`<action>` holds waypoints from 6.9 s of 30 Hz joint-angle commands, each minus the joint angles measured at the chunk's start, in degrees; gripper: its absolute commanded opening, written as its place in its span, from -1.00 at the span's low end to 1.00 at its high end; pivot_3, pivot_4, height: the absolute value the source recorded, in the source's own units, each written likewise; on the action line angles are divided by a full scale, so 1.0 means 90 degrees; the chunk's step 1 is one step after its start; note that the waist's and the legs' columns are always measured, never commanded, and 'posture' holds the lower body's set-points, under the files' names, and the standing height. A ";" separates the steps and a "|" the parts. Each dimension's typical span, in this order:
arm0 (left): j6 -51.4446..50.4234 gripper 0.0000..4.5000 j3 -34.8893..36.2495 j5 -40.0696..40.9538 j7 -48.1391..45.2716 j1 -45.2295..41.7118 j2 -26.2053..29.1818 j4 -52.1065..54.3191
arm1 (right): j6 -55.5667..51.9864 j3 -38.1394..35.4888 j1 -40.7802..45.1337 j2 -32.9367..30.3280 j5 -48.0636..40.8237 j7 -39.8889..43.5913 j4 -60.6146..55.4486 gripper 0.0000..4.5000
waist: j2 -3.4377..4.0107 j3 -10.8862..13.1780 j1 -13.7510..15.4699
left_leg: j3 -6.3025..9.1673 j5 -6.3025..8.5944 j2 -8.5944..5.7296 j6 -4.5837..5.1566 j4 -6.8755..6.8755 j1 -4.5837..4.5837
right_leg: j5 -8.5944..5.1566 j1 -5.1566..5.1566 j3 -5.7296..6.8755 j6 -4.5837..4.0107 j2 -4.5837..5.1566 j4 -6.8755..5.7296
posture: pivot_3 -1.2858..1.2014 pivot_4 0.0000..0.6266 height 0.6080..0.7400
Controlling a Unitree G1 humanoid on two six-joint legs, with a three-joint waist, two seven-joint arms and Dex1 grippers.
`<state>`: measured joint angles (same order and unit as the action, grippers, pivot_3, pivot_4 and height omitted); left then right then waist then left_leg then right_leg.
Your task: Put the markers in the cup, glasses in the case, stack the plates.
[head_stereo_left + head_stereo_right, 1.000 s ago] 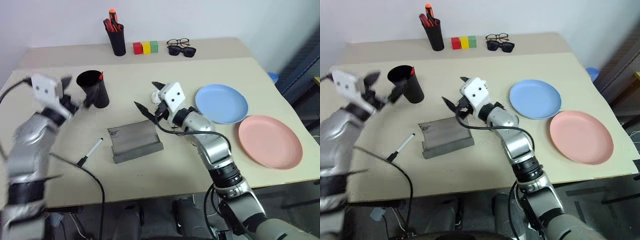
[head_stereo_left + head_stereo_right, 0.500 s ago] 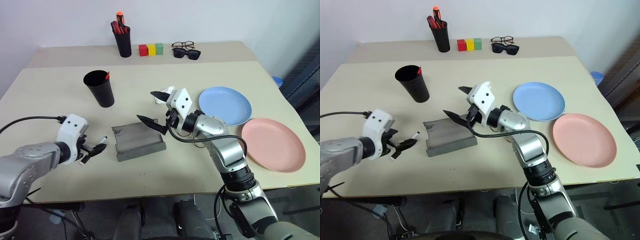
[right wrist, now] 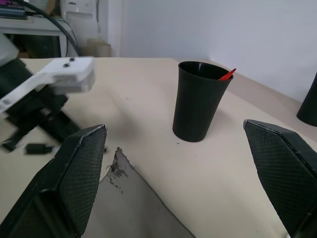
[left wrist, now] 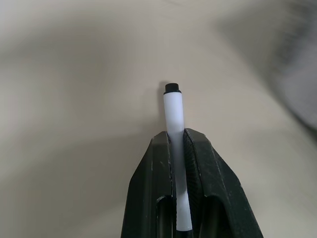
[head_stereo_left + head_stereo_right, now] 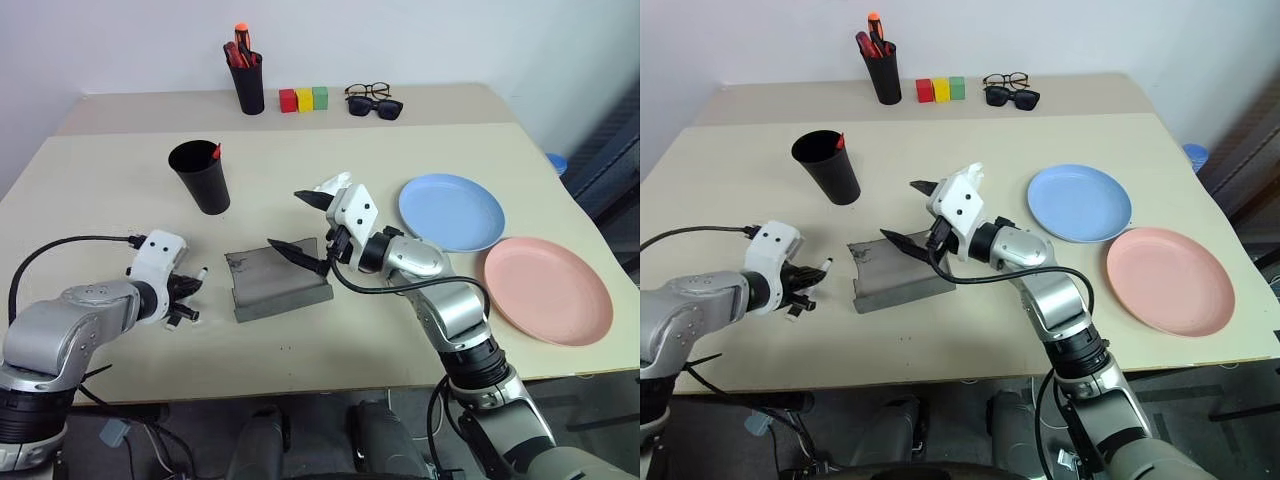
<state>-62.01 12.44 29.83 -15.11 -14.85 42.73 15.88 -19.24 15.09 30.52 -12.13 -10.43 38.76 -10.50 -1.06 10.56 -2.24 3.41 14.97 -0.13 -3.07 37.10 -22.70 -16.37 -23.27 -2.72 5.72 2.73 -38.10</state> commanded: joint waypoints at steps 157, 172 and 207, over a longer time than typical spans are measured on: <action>0.4258 0.02 -0.0118 -0.0590 -0.3997 0.0858 0.0031 -0.0100 | -0.3182 0.0056 0.0547 -0.2980 0.0614 -0.0124 -0.2037 -0.99 | 0.0003 -0.0001 -0.0045 | -0.0008 0.0002 0.0004 0.0008 0.0027 -0.0064 | 0.0002 -0.0051 0.0002 -0.0001 -0.0008 -0.0004 | 0.03 -0.52 1.00; 0.4313 0.02 0.1026 -0.0352 -0.3712 0.2113 0.0052 0.0127 | 0.0008 0.1917 0.1824 -0.0998 0.1591 0.0810 0.1388 -0.99 | -0.0006 -0.0007 0.0086 | -0.0007 0.0005 -0.0003 0.0011 0.0028 -0.0067 | 0.0004 -0.0047 0.0013 0.0001 0.0032 0.0004 | 0.03 -0.52 1.00; 0.0600 -0.98 -0.2065 -0.0826 -0.2728 -0.3820 -0.1654 -0.3604 | -0.1676 -0.0848 -0.0773 -0.1602 -0.0042 0.0561 -0.2275 0.48 | -0.0011 -0.0010 -0.0009 | 0.0002 0.0004 -0.0005 0.0009 0.0044 -0.0068 | 0.0003 -0.0044 0.0019 0.0000 -0.0009 -0.0009 | 0.03 -0.52 1.00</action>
<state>-55.95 -5.32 22.48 -36.90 -47.82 26.93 -16.85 -31.45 11.02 24.03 -26.38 -8.19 45.12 -26.86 -1.15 10.47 -2.32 3.44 15.00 -0.17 -2.99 37.50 -23.33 -16.35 -23.66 -2.55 5.72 2.66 -38.18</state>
